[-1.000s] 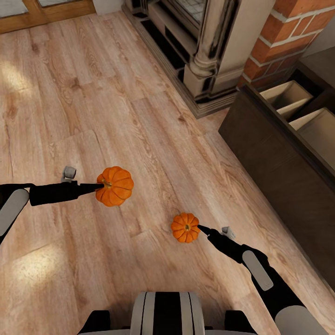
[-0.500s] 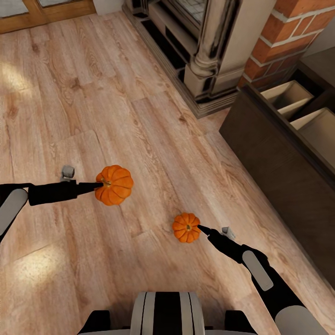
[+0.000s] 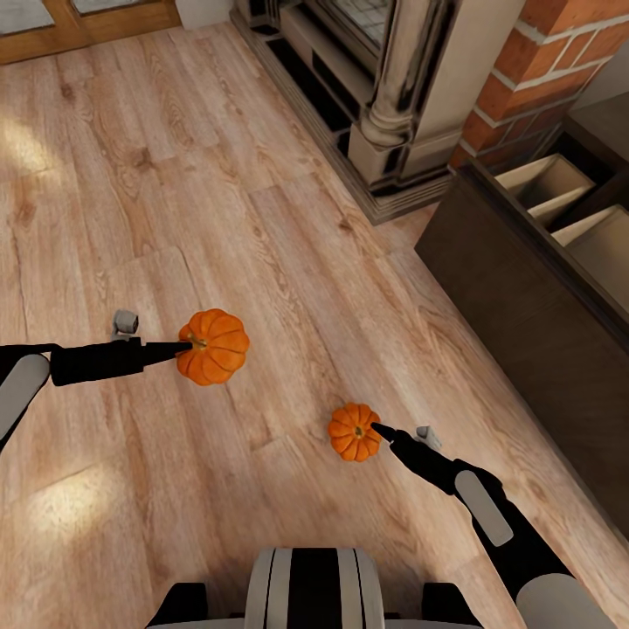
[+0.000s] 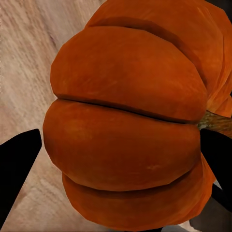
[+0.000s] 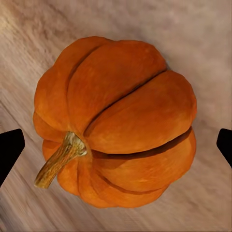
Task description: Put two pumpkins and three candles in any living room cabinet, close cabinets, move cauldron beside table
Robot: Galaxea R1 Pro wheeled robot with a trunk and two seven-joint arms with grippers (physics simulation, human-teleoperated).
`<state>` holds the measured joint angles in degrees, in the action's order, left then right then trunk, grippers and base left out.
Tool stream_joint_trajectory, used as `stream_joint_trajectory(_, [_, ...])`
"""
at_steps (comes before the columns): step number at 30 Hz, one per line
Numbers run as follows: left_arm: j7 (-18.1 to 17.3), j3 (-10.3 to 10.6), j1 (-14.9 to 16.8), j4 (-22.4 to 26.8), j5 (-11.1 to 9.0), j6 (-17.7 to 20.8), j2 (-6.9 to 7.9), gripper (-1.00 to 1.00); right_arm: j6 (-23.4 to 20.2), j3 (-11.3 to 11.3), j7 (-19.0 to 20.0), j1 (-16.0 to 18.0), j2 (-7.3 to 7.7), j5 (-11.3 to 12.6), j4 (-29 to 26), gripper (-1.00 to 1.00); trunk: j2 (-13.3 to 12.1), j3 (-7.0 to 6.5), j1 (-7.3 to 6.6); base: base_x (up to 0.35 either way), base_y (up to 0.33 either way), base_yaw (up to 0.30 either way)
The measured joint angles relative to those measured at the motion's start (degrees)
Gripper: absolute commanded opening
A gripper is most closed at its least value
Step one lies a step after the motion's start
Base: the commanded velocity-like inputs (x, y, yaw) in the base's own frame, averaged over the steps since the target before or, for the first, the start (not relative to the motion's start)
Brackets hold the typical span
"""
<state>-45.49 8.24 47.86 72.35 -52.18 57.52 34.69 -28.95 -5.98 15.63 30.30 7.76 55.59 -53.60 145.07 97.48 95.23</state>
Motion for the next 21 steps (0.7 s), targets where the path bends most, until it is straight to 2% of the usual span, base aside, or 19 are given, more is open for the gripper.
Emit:
stream_joint_trajectory(14, [0.0,0.1,0.0,0.5,0.0,0.0,-0.01,-1.00,0.1,0.0,0.0,0.0,-0.01,0.0,0.0,1.00,0.0,0.00,0.00,0.020,0.001,0.000])
stream_joint_trajectory(21, [0.0,0.0,0.0,0.9,-0.1,0.0,-0.01,-1.00,0.1,0.0,0.0,0.0,0.00,0.0,0.0,1.00,0.1,1.55,0.19,0.000,0.000,0.000])
